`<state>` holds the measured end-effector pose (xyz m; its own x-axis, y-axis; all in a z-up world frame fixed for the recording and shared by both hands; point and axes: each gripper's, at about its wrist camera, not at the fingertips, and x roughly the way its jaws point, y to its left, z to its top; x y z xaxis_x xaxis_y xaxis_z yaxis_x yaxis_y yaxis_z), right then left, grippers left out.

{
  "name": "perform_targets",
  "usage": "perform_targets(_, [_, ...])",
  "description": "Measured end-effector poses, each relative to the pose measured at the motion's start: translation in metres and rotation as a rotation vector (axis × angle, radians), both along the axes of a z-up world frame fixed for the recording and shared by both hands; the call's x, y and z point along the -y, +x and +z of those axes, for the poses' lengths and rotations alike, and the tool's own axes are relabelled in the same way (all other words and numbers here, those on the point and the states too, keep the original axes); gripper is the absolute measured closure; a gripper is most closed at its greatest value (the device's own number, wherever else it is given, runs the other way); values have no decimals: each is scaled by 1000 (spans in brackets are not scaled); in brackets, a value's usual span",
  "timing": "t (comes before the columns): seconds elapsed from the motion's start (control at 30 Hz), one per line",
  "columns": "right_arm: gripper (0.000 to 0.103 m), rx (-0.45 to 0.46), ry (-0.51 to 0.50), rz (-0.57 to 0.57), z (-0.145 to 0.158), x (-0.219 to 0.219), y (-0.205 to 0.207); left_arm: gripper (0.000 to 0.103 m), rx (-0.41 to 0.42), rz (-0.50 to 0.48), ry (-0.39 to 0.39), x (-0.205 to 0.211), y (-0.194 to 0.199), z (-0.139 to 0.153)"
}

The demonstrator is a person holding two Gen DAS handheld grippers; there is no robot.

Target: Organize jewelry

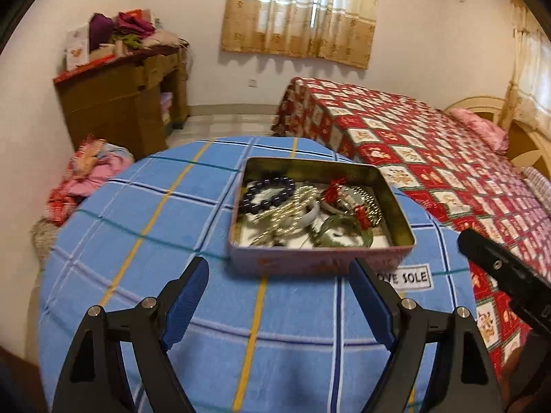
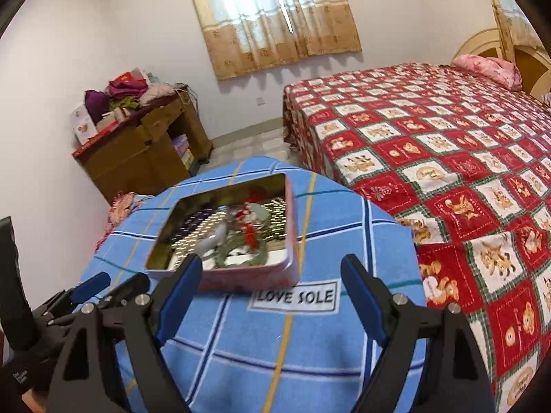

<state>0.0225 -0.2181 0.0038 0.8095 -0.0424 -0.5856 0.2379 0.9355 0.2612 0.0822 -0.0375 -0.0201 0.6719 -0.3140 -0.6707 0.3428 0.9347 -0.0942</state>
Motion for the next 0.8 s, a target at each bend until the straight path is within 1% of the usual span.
perform_targets(0.07, [16, 34, -36, 2, 11, -9, -13, 20, 27, 30, 28, -4, -12, 7])
perform_targets(0.13, [9, 68, -57, -7, 20, -16, -22, 20, 42, 50, 45, -6, -20, 13])
perform_targets(0.27, [8, 138, -94, -11, 40, -27, -37, 20, 84, 78, 59, -12, -37, 29])
perform_targets(0.37, [8, 173, -132, -20, 49, -33, -44, 20, 124, 121, 101, -13, -44, 41])
perform_targets(0.47, [8, 198, -138, -38, 55, -35, -49, 20, 186, 124, 126, -12, -53, 53])
perform_targets(0.63, [8, 244, -129, -54, 65, -33, -57, 20, 280, 156, 116, -13, -66, 72])
perform_targets(0.7, [8, 254, -145, -63, 67, -34, -59, 19, 308, 161, 103, -14, -68, 77])
perform_targets(0.8, [8, 258, -158, -68, 68, -36, -59, 19, 330, 167, 82, -18, -70, 81])
